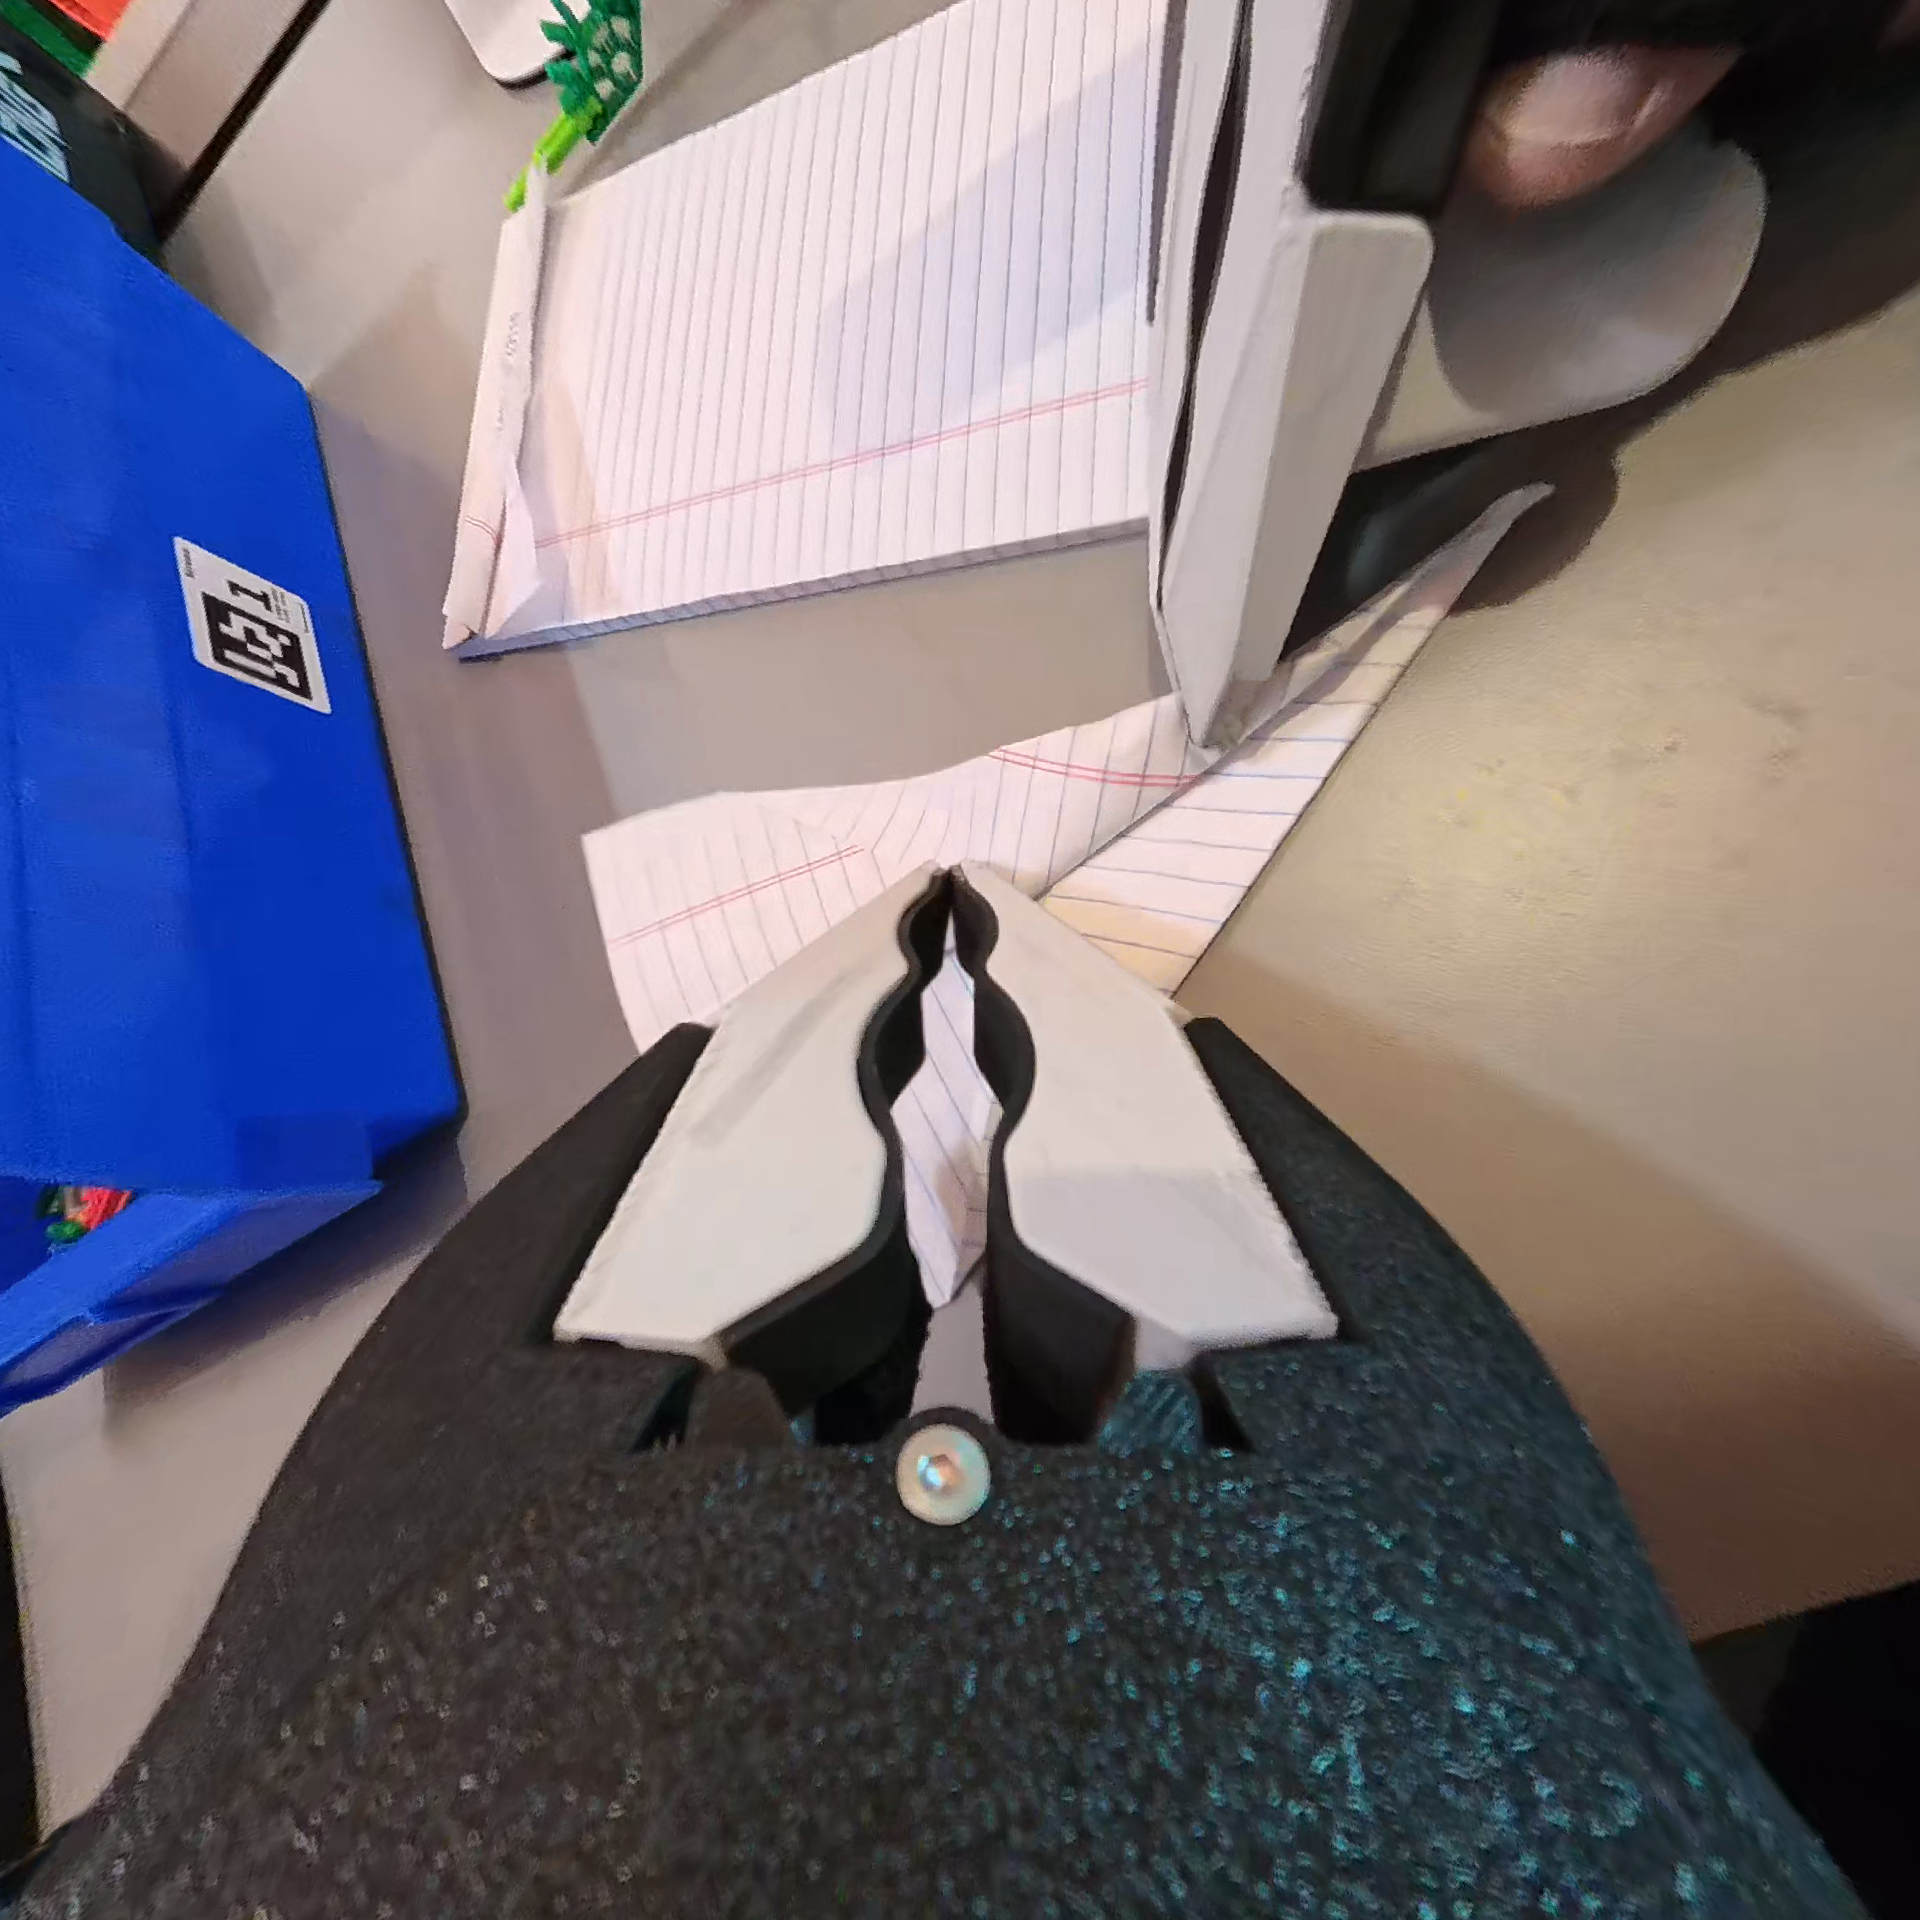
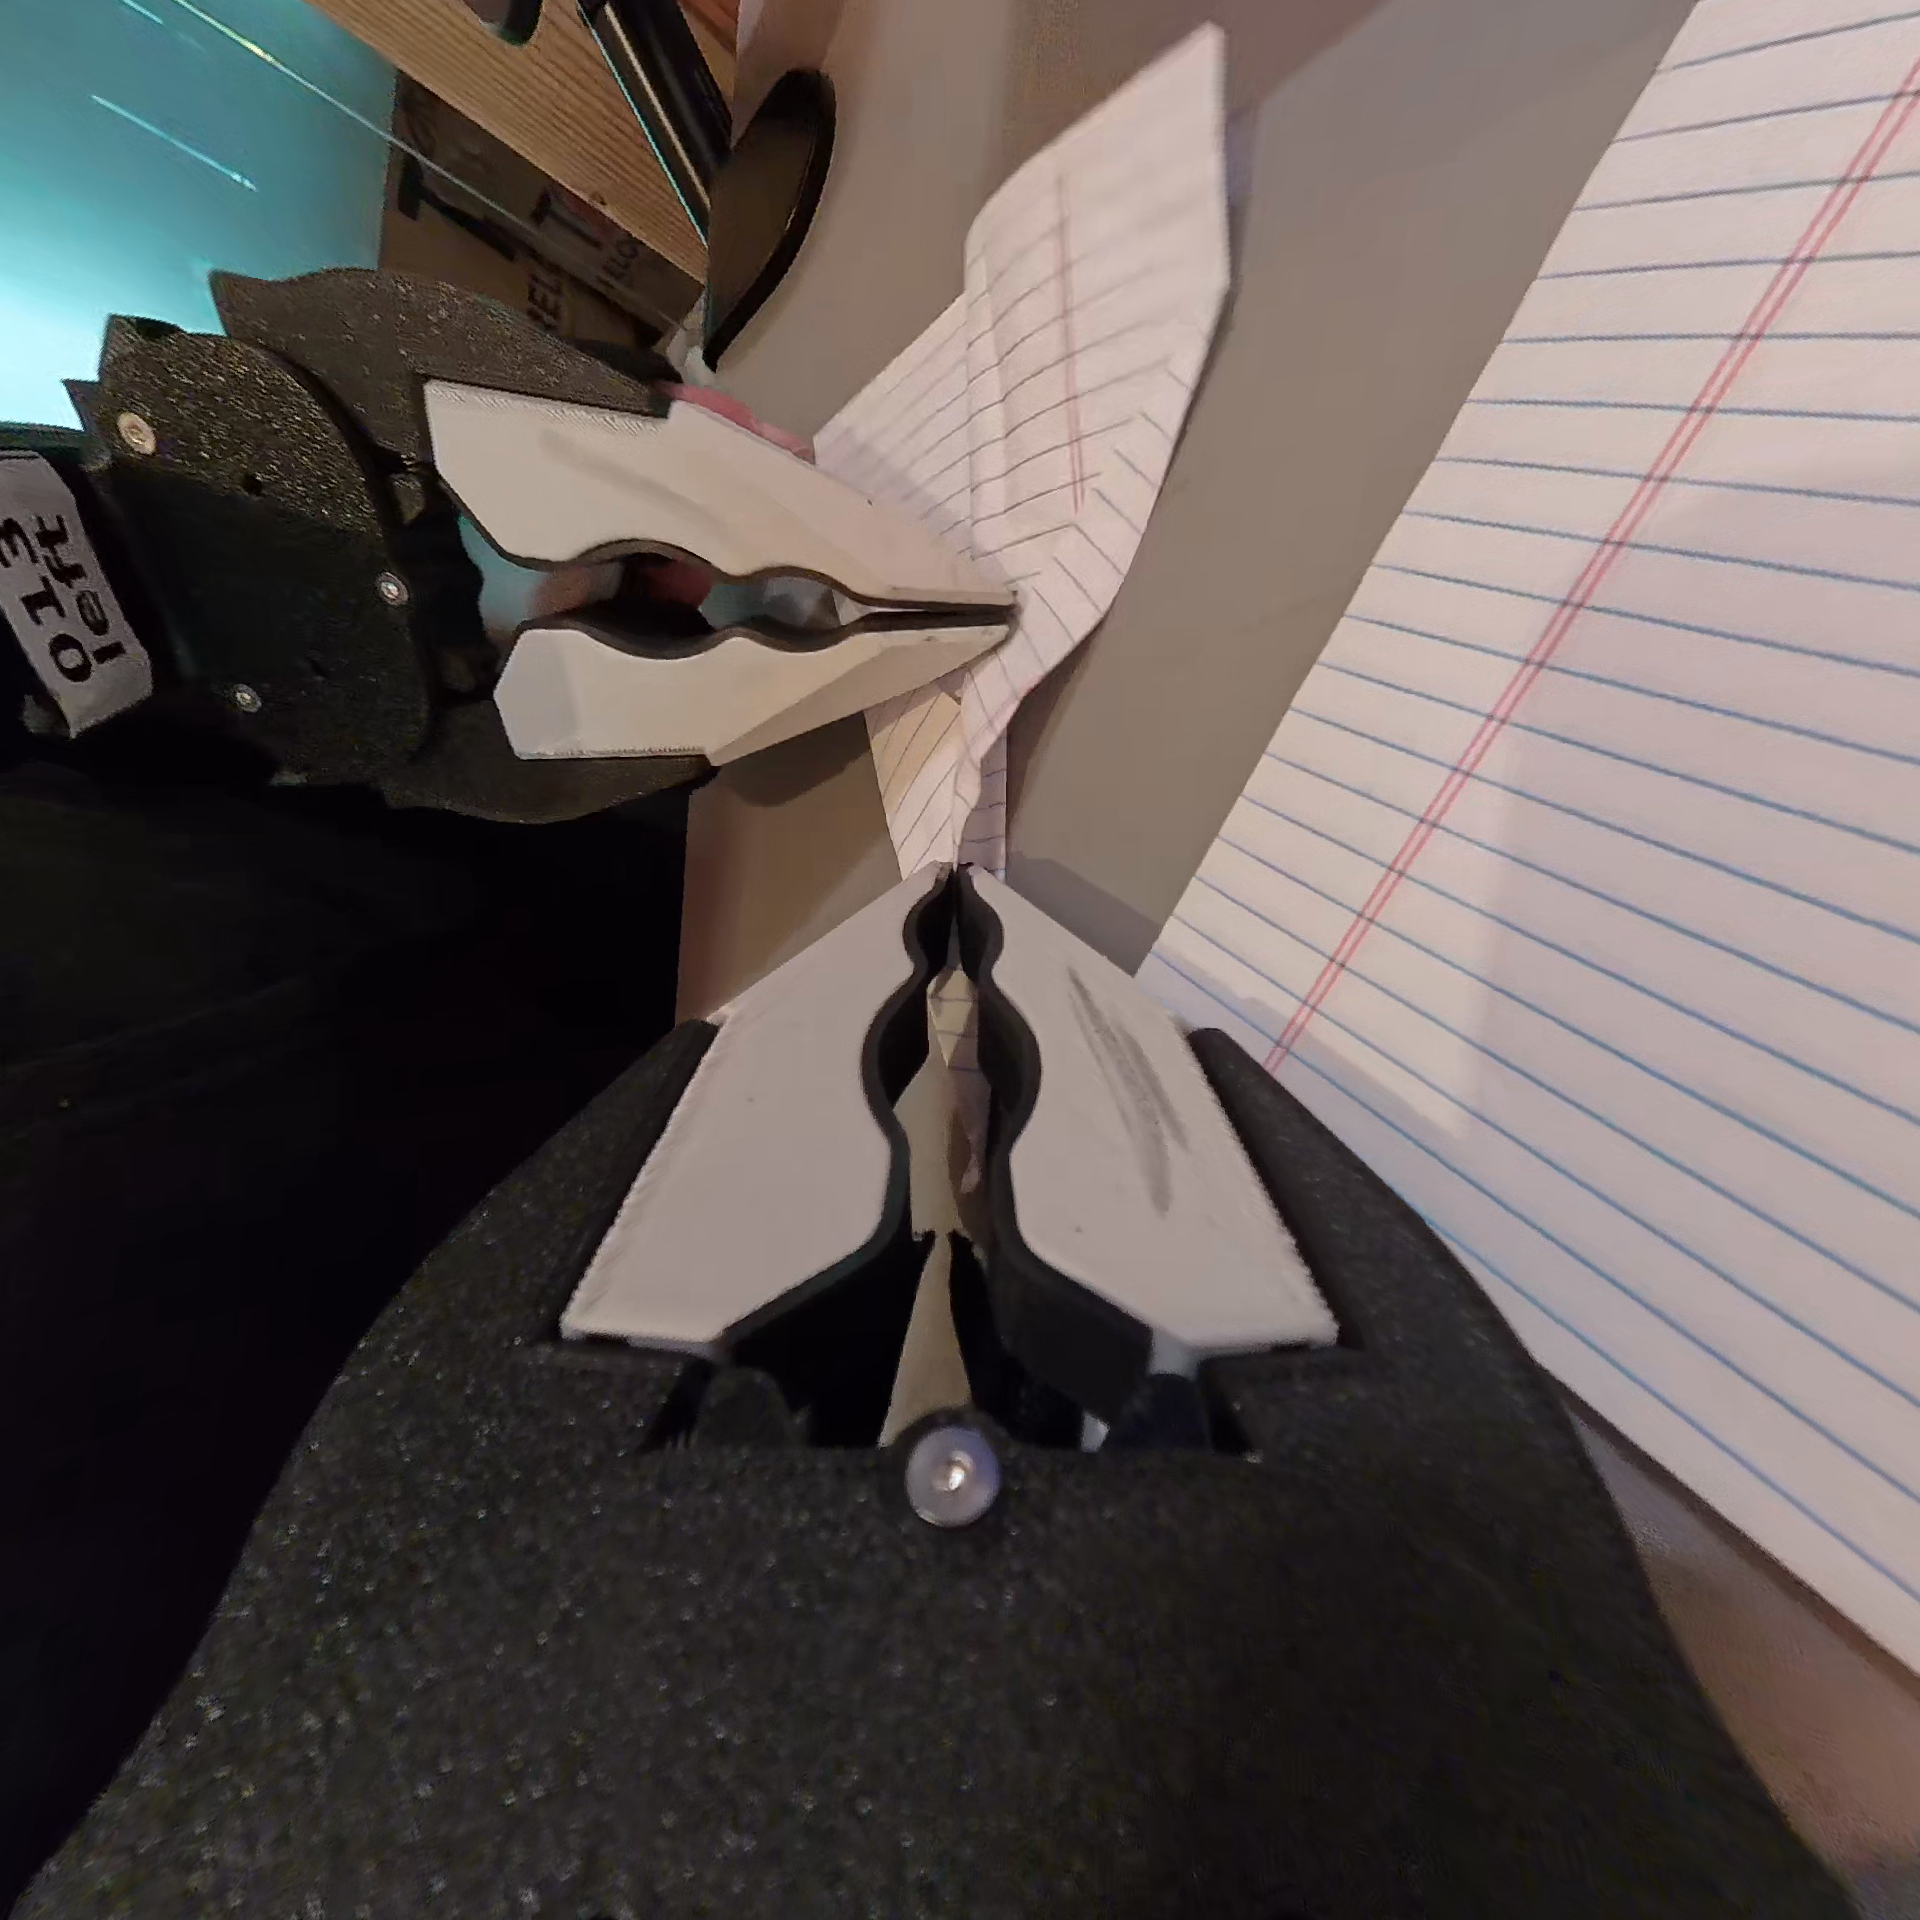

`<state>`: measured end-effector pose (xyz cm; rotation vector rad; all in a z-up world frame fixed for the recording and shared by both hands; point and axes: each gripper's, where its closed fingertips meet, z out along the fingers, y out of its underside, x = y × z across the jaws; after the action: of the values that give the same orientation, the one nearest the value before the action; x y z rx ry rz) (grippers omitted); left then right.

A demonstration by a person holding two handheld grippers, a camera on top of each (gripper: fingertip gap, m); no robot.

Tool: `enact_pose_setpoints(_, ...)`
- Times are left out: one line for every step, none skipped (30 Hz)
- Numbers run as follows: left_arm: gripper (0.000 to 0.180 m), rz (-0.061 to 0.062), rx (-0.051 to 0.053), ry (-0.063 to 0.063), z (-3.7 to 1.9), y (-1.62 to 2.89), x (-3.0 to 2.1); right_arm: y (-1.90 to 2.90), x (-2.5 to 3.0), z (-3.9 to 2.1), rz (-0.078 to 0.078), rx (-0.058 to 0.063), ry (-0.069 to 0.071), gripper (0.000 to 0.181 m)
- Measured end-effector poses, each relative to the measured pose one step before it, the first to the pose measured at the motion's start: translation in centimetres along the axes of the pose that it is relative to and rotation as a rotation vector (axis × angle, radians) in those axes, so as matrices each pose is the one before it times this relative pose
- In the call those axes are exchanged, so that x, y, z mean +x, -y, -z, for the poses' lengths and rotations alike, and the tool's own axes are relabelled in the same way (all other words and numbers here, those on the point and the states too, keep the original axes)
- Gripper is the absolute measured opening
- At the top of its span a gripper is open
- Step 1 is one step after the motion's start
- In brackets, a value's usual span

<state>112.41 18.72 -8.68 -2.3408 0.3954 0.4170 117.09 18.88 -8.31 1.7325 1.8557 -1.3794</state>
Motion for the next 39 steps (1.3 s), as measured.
enact_pose_setpoints(0.0,0.002,0.002,0.003,-0.077,0.004,-0.049,0.091,-0.014,0.081,-0.0012,0.0074,0.0017,0.0)
enact_pose_setpoints(0.0,0.0036,0.0022,0.0011,-0.017,0.0,0.013,0.102,-0.008,0.093,-0.0015,0.0085,0.0018,0.0)
enact_pose_setpoints(0.0,0.001,0.0027,0.002,-0.005,-0.002,-0.007,0.154,0.034,0.126,-0.0039,0.0123,-0.0005,0.0)
enact_pose_setpoints(0.0,0.0021,0.003,0.0007,-0.005,-0.017,-0.007,0.21,0.045,0.166,-0.0058,0.0161,0.0001,0.0)
enact_pose_setpoints(0.0,0.0054,0.0035,-0.0005,-0.007,-0.002,-0.004,0.222,0.041,0.197,-0.0058,0.0183,0.0005,0.0)
enact_pose_setpoints(0.0,0.006,0.001,-0.0005,-0.003,0.007,-0.004,0.188,0.063,0.192,-0.0049,0.0165,-0.0022,0.0)
enact_pose_setpoints(0.0,0.0004,-0.0007,0.002,-0.005,-0.014,0.001,0.165,0.089,0.225,-0.0058,0.017,-0.0053,0.001)
enact_pose_setpoints(0.0,0.0003,-0.0004,0.0035,-0.003,0.01,-0.008,0.117,-0.014,0.24,0.0013,0.0169,-0.003,0.0)
enact_pose_setpoints(0.0,0.0037,0.0019,0.0021,-0.001,-0.003,-0.004,0.089,0.003,0.24,0.0086,0.0148,-0.0112,0.0)
enact_pose_setpoints(0.0,0.0052,0.0034,-0.0002,0.002,-0.006,0.001,0.045,-0.006,0.262,0.0198,0.0118,-0.0206,0.001)
enact_pose_setpoints(0.0,-0.0001,0.0009,0.0006,0.008,-0.001,-0.006,-0.069,-0.008,0.268,0.0178,0.0034,-0.0235,0.003)
enact_pose_setpoints(0.0,-0.0029,0.0002,0.0018,-0.007,0.005,-0.001,0.075,0.139,0.288,0.0292,0.0066,-0.038,0.006)
enact_pose_setpoints(0.0,-0.0027,0.0028,-0.0003,0.004,0.009,0.003,0.31,-0.297,0.277,0.0641,0.0154,-0.0253,0.006)
enact_pose_setpoints(0.0,-0.0025,0.0042,-0.0035,-0.005,-0.01,-0.011,0.574,-0.756,0.243,0.0734,0.0225,-0.0056,0.005)
enact_pose_setpoints(0.0,-0.0083,0.0039,-0.0015,0.008,0.012,0.006,0.524,-0.48,0.118,0.0636,0.0057,-0.0222,0.0)
enact_pose_setpoints(0.0,-0.015,0.0053,0.0004,-0.01,0.025,0.005,0.424,-0.503,-0.137,0.0693,-0.0141,-0.0129,0.0)
enact_pose_setpoints(0.0,-0.0067,0.005,-0.0026,-0.006,0.0,0.004,0.658,-0.87,-0.342,0.0744,-0.0034,0.0191,0.0)
enact_pose_setpoints(0.0,0.0049,0.0023,-0.005,0.001,-0.003,0.005,0.636,-0.46,-0.529,0.0529,-0.0037,0.0099,0.0)
enact_pose_setpoints(0.0,0.0048,0.0002,-0.0028,0.0,0.0,-0.005,0.093,-0.313,-0.732,0.0352,-0.0317,0.0186,0.0)
enact_pose_setpoints(0.0,-0.0042,-0.0003,0.0013,-0.005,0.0,-0.005,-0.576,0.33,-0.84,0.02,-0.0614,-0.0042,0.0)
enact_pose_setpoints(0.0,-0.0045,0.0005,0.0023,-0.013,0.013,0.002,-0.8,0.916,-0.789,-0.0011,-0.0584,-0.0239,0.0)
enact_pose_setpoints(0.0,0.0019,0.0018,0.0015,-0.006,0.002,-0.008,-0.578,0.366,-0.707,-0.0186,-0.0286,0.0175,0.0)
enact_pose_setpoints(0.0,0.0046,0.0025,0.0011,0.006,-0.003,-0.004,-0.261,-0.046,-0.534,-0.0231,-0.0021,0.0404,0.0)
enact_pose_setpoints(0.0,-0.0013,0.001,0.0017,-0.002,-0.004,-0.004,-0.356,0.321,-0.362,-0.0274,-0.0082,0.0134,0.0)
enact_pose_setpoints(0.0,-0.001,0.0,0.0019,0.006,-0.001,-0.001,-0.395,0.306,-0.209,-0.0165,-0.0141,0.0052,0.0)
enact_pose_setpoints(0.0,0.0001,-0.0002,0.0014,-0.009,0.006,0.001,-0.132,-0.001,-0.1,-0.0239,-0.0002,0.0201,0.0)
enact_pose_setpoints(0.0,-0.002,0.0004,0.0022,0.005,-0.003,0.003,0.017,-0.009,0.012,-0.0394,0.0041,0.0243,0.0)
enact_pose_setpoints(0.0,-0.0026,0.0008,0.0016,0.001,-0.002,-0.002,0.163,-0.025,0.129,-0.0317,0.0102,0.0242,0.0)
enact_pose_setpoints(0.0,0.0004,0.0006,-0.0009,0.006,0.0,-0.005,-0.013,0.079,0.126,-0.0297,-0.0027,0.0172,0.0)
enact_pose_setpoints(0.0,-0.0001,-0.0002,0.0001,0.003,0.001,0.007,-0.137,0.223,0.051,-0.0308,-0.012,0.0095,0.0)
enact_pose_setpoints(0.0,-0.0049,0.0003,0.0035,-0.002,0.007,-0.006,0.008,0.086,0.007,-0.0417,-0.0033,0.0195,0.0)
enact_pose_setpoints(0.0,-0.0035,0.0007,0.0026,-0.001,-0.001,0.0,-0.019,-0.022,-0.04,-0.0437,-0.0029,0.0284,0.0)
enact_pose_setpoints(0.0,0.0004,-0.0001,0.0002,0.008,-0.008,0.002,-0.011,0.045,-0.022,-0.028,-0.0046,0.0215,0.0)
enact_pose_setpoints(0.0,-0.0011,-0.0005,0.0008,0.001,-0.005,0.003,0.013,0.024,-0.009,-0.0138,-0.0077,0.0106,0.0)
enact_pose_setpoints(0.0,-0.0028,-0.0005,0.0017,-0.005,0.006,-0.014,-0.019,0.012,0.001,0.0034,-0.0121,0.001,0.0)
enact_pose_setpoints(0.0,-0.001,-0.0006,0.0013,0.004,-0.014,0.012,-0.036,0.007,0.016,0.0016,-0.015,0.0001,0.0)
enact_pose_setpoints(0.0,0.0001,-0.0005,0.0019,0.008,-0.012,-0.003,-0.039,-0.008,0.0,0.0043,-0.0167,-0.0048,0.0)
enact_pose_setpoints(0.0,-0.0024,0.0001,0.004,-0.003,-0.003,-0.014,-0.041,-0.003,0.016,0.0132,-0.0185,-0.0104,0.0)
enact_pose_setpoints(0.0,-0.0025,-0.0004,0.0036,0.007,-0.003,-0.013,-0.041,-0.009,0.006,0.0181,-0.0174,-0.0099,0.0)
